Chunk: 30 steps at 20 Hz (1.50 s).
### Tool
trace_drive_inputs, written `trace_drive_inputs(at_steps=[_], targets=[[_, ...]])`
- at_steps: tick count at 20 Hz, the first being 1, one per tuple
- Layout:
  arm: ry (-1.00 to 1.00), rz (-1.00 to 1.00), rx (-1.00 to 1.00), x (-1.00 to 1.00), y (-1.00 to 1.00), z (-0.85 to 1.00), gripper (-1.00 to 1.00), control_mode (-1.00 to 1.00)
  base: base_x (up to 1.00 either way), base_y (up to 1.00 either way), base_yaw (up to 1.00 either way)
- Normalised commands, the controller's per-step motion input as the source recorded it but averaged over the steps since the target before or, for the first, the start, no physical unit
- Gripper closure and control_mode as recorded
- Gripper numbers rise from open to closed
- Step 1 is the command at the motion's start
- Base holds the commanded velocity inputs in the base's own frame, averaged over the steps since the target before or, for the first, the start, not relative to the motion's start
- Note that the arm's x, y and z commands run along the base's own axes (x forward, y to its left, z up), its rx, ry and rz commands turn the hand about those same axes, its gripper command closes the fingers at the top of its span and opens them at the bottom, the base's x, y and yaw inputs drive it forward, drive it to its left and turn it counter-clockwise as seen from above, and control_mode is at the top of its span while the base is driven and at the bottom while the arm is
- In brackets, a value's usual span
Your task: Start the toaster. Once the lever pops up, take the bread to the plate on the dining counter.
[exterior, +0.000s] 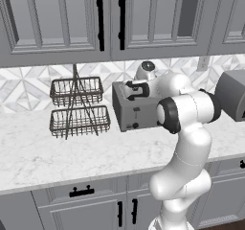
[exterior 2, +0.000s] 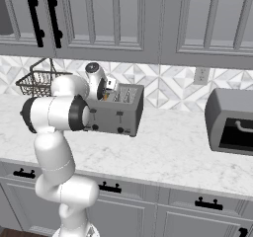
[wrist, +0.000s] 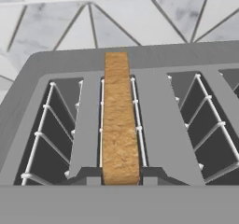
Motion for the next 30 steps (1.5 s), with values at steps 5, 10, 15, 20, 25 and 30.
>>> trace_drive_inputs(at_steps=[5, 10, 15, 20, 25, 30], targets=[[-0.16, 0.00, 0.00, 0.00, 0.00, 0.04, 1.00, -1.00, 0.00, 0.00, 0.00], [-0.11, 0.00, 0.00, -0.04, 0.00, 0.22, 1.00, -1.00, 0.00, 0.00, 0.00], [-0.12, 0.00, 0.00, -0.17, 0.00, 0.38, 1.00, -1.00, 0.00, 0.00, 0.00], [-0.06, 0.00, 0.00, -0.24, 0.00, 0.42, 1.00, -1.00, 0.00, 0.00, 0.00], [-0.06, 0.00, 0.00, -0.30, 0.00, 0.25, 1.00, -1.00, 0.00, 0.00, 0.00], [-0.11, 0.00, 0.00, -0.34, 0.00, 0.26, 1.00, -1.00, 0.00, 0.00, 0.00]])
